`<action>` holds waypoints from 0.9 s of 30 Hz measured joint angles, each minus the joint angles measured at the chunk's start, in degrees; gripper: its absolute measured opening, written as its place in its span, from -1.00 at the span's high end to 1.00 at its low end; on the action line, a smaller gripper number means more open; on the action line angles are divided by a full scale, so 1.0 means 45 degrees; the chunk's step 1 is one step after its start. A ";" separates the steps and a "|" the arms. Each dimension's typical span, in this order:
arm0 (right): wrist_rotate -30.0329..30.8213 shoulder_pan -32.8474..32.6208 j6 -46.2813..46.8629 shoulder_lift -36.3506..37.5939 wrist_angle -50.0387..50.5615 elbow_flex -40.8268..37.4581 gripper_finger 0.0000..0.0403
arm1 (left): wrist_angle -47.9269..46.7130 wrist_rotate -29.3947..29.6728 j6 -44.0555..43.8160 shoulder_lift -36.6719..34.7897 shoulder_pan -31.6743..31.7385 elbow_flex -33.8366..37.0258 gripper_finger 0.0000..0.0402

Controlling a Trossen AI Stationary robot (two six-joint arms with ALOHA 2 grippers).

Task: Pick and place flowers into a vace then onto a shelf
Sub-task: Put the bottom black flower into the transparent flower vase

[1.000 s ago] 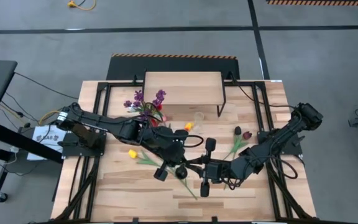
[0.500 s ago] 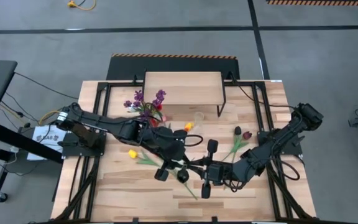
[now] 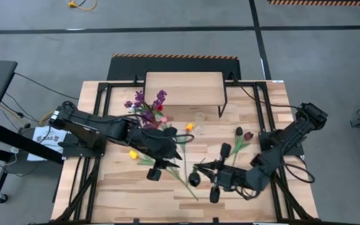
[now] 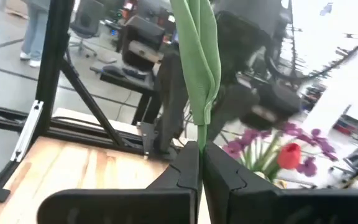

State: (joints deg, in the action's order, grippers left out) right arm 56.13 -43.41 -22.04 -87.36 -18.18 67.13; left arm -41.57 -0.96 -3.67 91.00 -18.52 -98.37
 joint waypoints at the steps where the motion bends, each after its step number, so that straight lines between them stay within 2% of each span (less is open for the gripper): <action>1: 0.0312 -0.0200 -0.0083 0.0065 0.0034 0.0000 1.00 | -0.0043 0.0396 -0.0131 -0.0238 -0.0085 0.0000 0.42; 3: 0.0949 -0.0530 -0.0200 0.0114 -0.0106 0.0000 1.00 | -0.0031 0.1758 -0.0478 -0.0812 -0.0378 0.0000 0.42; 6: 0.1752 -0.0851 -0.0541 0.0114 -0.0585 0.0000 1.00 | -0.0022 0.4857 -0.1096 -0.1760 -0.0954 0.0000 0.42; 9: 0.1856 -0.0940 -0.0680 0.0119 -0.0794 0.0000 1.00 | 0.0124 0.7787 -0.1518 -0.2613 -0.1764 -0.0001 0.42; 11: 0.1679 -0.0736 -0.0680 0.0129 -0.1068 -0.0134 1.00 | 0.0486 0.9107 -0.1528 -0.3050 -0.2444 0.0095 0.42; 13: 0.0512 -0.0198 -0.0680 0.0299 -0.2056 -0.0631 1.00 | 0.0685 0.9776 -0.1153 -0.3397 -0.3167 0.0298 0.42; 16: -0.2054 0.1119 -0.0743 0.0467 -0.4279 -0.1533 1.00 | 0.1307 1.0199 -0.0681 -0.3822 -0.3988 0.0980 0.42; 20: -0.2673 0.2752 -0.0562 0.0845 -0.5705 -0.2718 1.00 | 0.1662 1.1264 -0.0484 -0.4299 -0.4644 0.2087 0.42; 23: -0.3468 0.3827 0.0137 0.1758 -0.6128 -0.3627 1.00 | 0.1797 1.2265 -0.0871 -0.4877 -0.4946 0.3077 0.42; 27: -0.3767 0.5056 0.0574 0.3053 -0.6274 -0.4890 1.00 | 0.2799 1.2496 -0.1431 -0.6039 -0.5439 0.4980 0.42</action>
State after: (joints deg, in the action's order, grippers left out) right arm 39.18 -20.66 -19.46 -73.62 -46.41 45.13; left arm -28.97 55.27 -10.11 63.82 -43.00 -75.96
